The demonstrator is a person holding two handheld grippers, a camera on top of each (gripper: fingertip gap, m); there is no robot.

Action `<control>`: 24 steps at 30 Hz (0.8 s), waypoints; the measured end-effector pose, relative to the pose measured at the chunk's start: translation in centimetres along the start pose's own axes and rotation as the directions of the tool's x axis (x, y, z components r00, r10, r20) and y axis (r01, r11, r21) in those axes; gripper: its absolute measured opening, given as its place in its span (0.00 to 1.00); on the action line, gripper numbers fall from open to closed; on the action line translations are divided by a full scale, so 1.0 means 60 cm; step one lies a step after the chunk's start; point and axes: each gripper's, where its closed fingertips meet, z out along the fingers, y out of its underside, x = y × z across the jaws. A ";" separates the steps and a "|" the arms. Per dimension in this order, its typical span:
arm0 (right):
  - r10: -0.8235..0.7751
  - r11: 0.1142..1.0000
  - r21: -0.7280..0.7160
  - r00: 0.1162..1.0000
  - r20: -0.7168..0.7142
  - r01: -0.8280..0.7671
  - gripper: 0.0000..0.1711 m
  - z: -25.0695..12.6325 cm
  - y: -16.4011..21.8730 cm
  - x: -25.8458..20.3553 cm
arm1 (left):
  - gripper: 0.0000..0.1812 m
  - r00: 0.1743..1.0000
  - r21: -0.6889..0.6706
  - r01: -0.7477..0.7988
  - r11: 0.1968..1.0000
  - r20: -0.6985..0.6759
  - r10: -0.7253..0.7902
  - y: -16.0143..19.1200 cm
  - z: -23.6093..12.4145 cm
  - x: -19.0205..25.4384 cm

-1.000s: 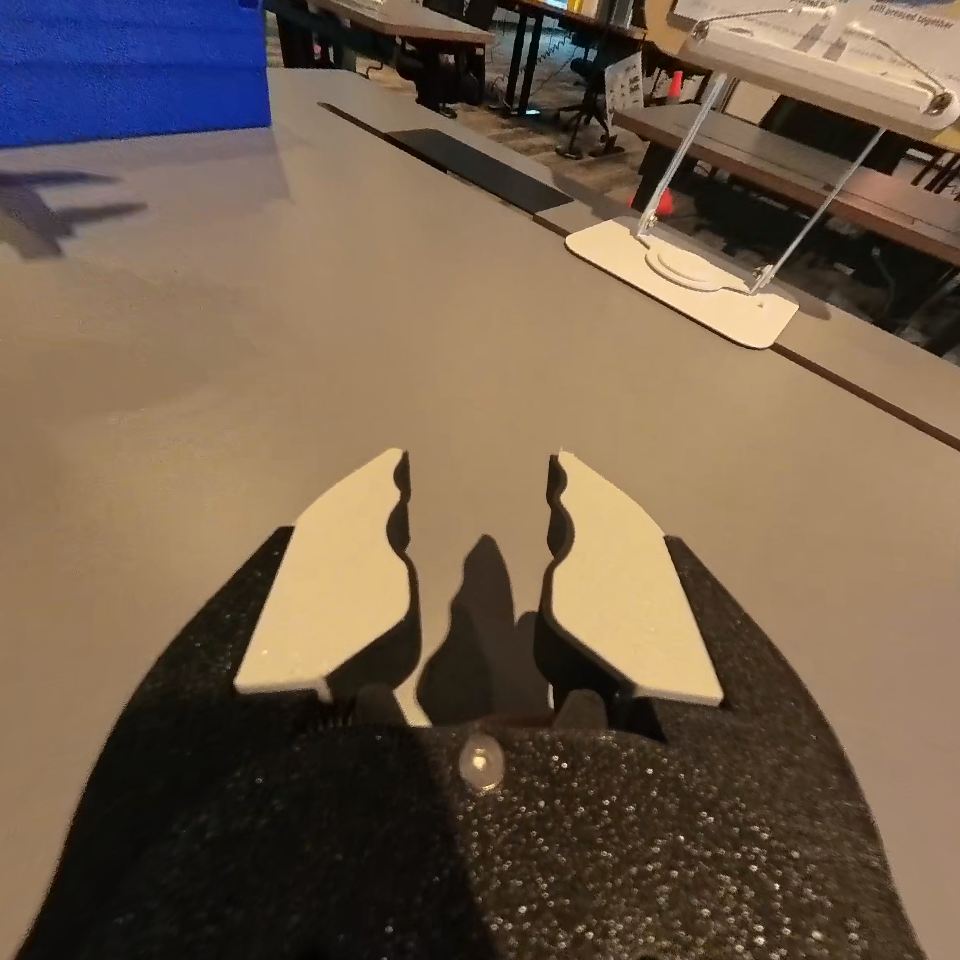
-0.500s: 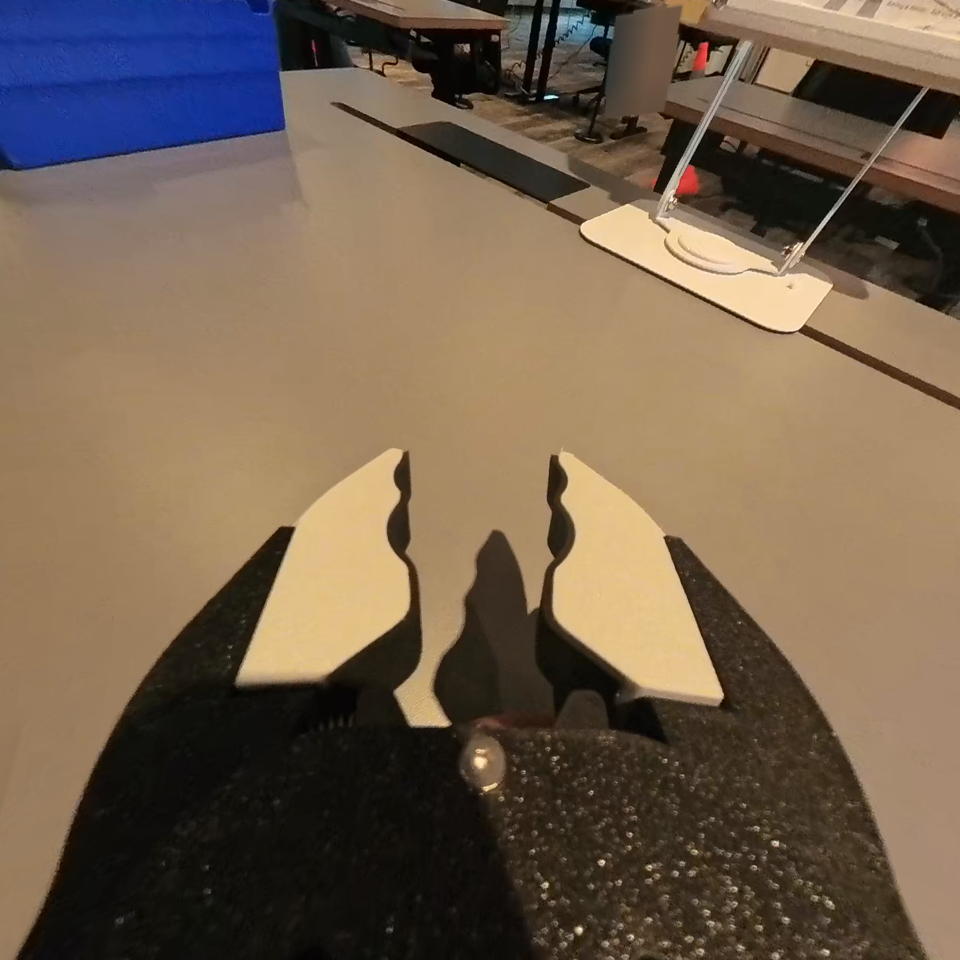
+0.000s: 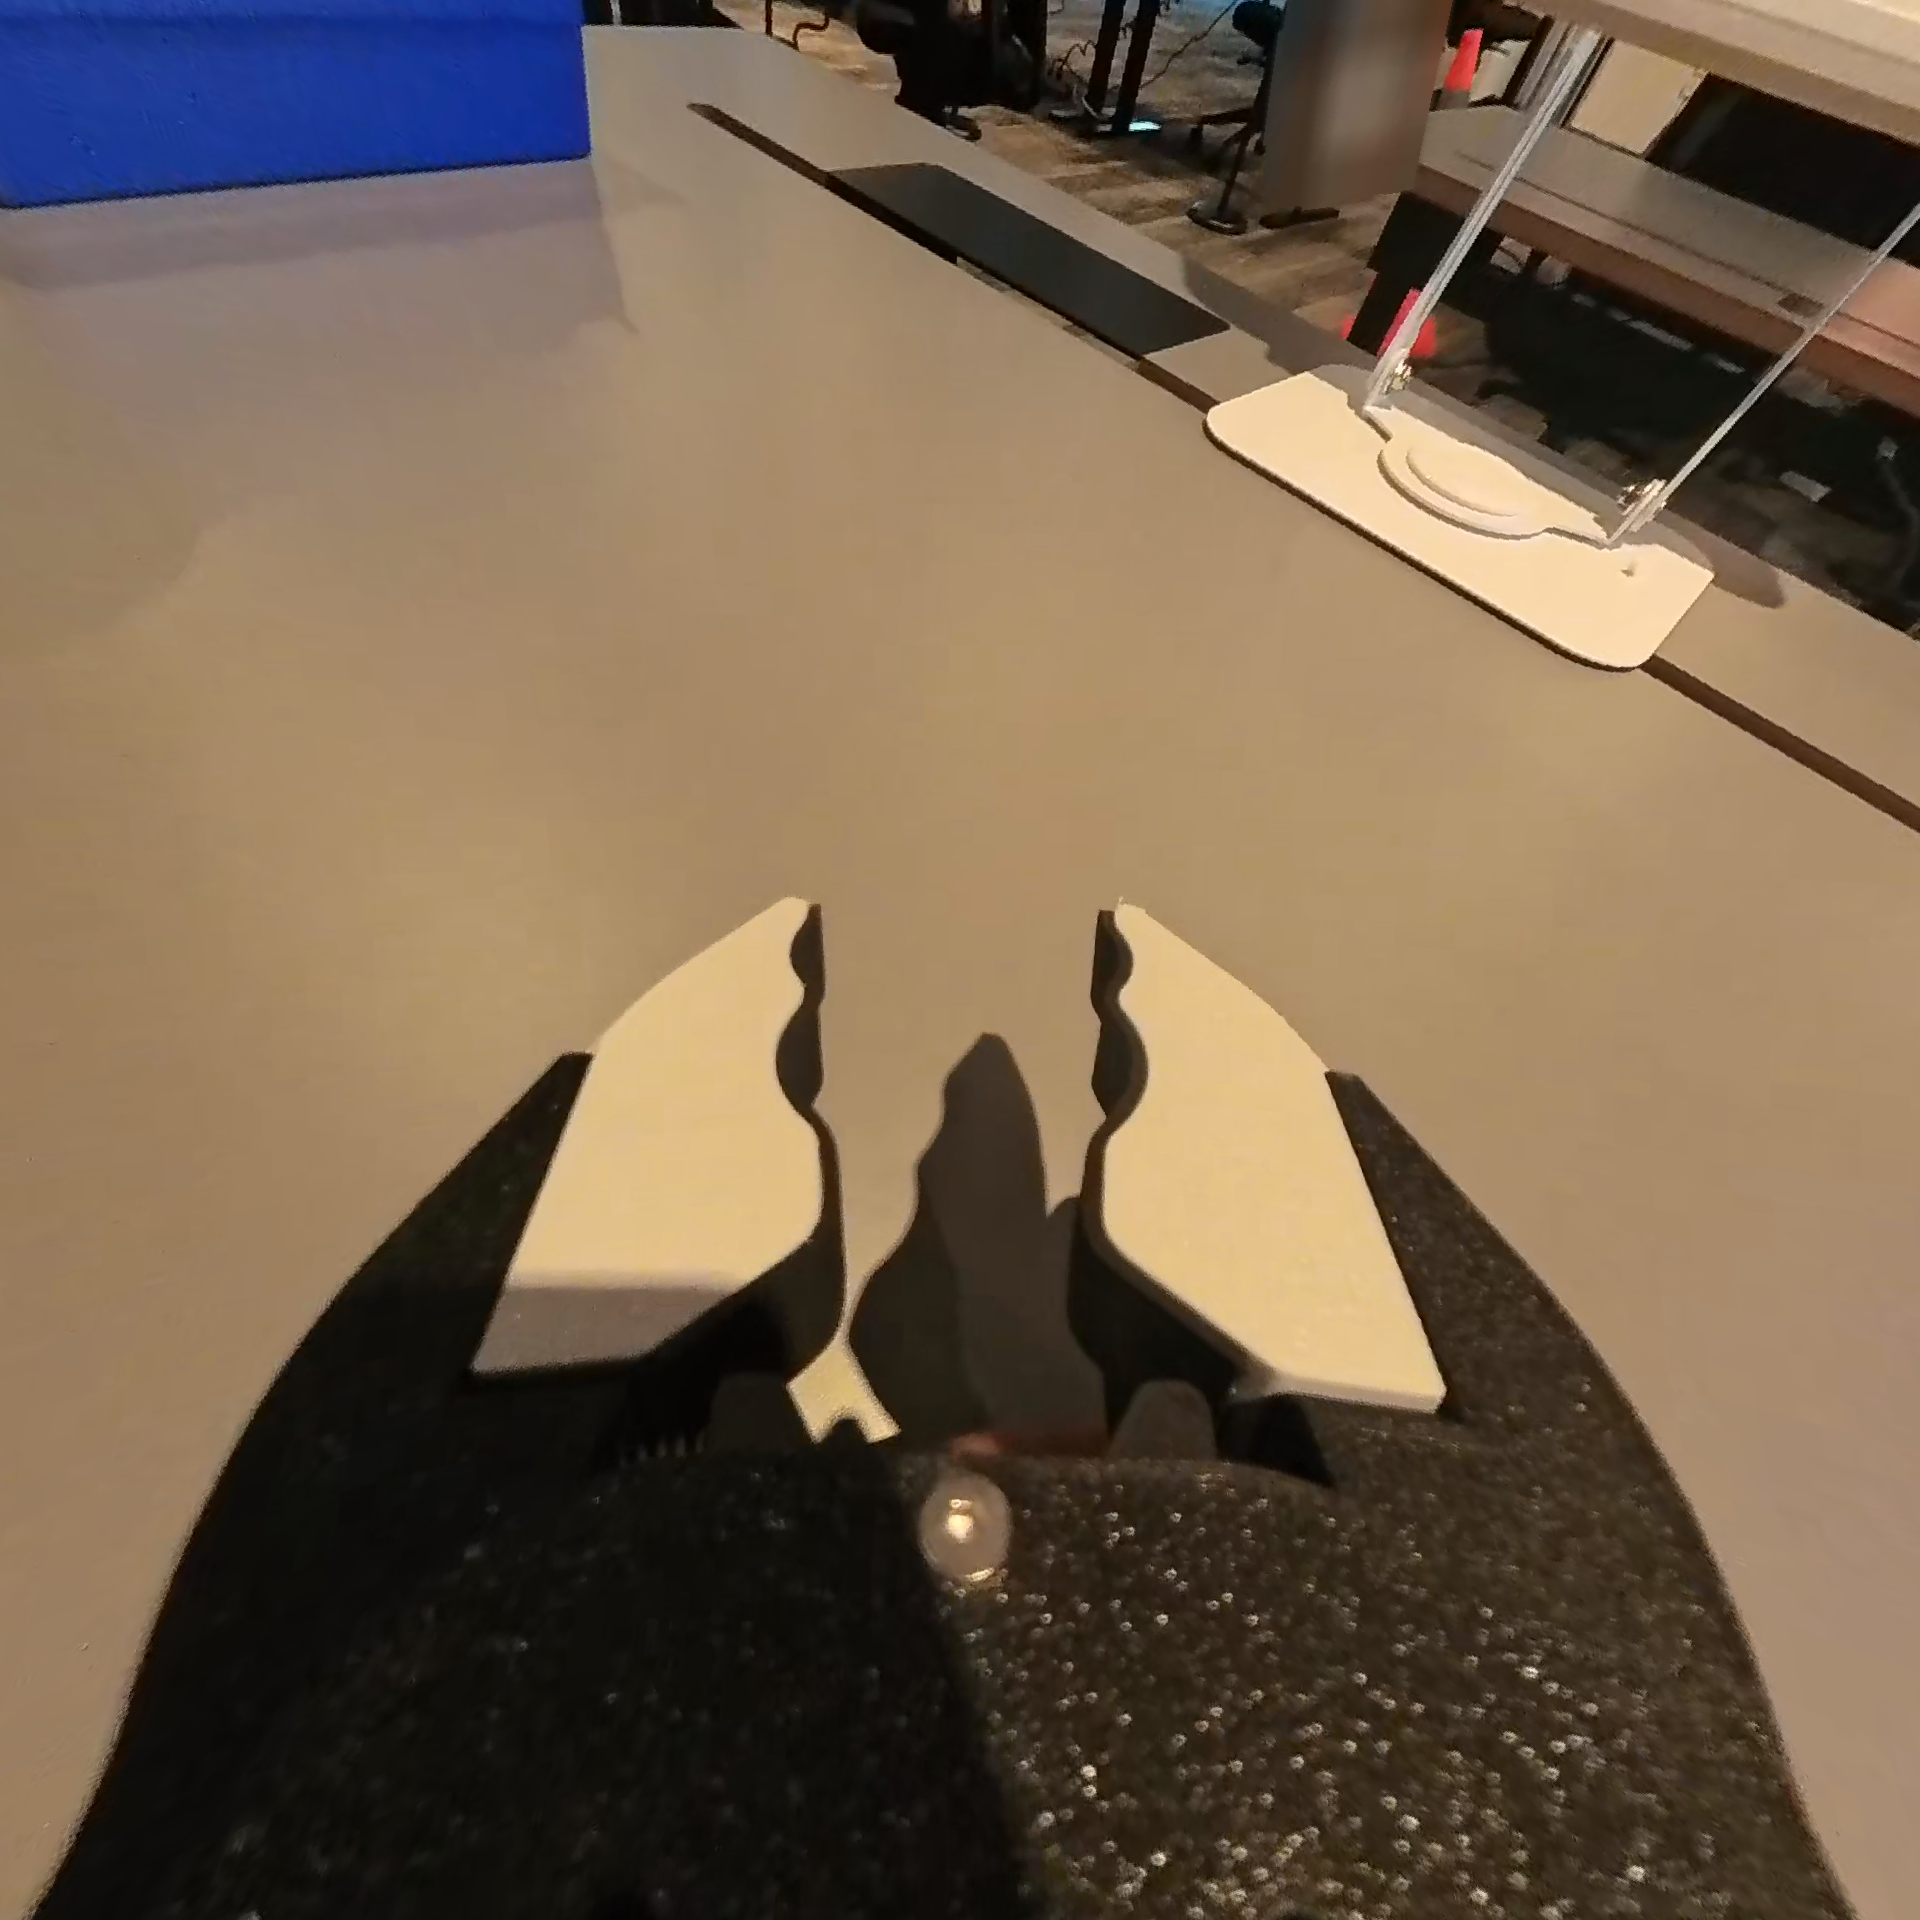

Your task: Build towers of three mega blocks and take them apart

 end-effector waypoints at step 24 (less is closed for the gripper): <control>-0.359 0.905 0.155 0.907 -0.219 0.396 0.33 -0.024 -0.056 -0.031 | 0.22 0.342 0.302 0.619 0.725 -0.935 0.098 -0.181 -0.515 0.764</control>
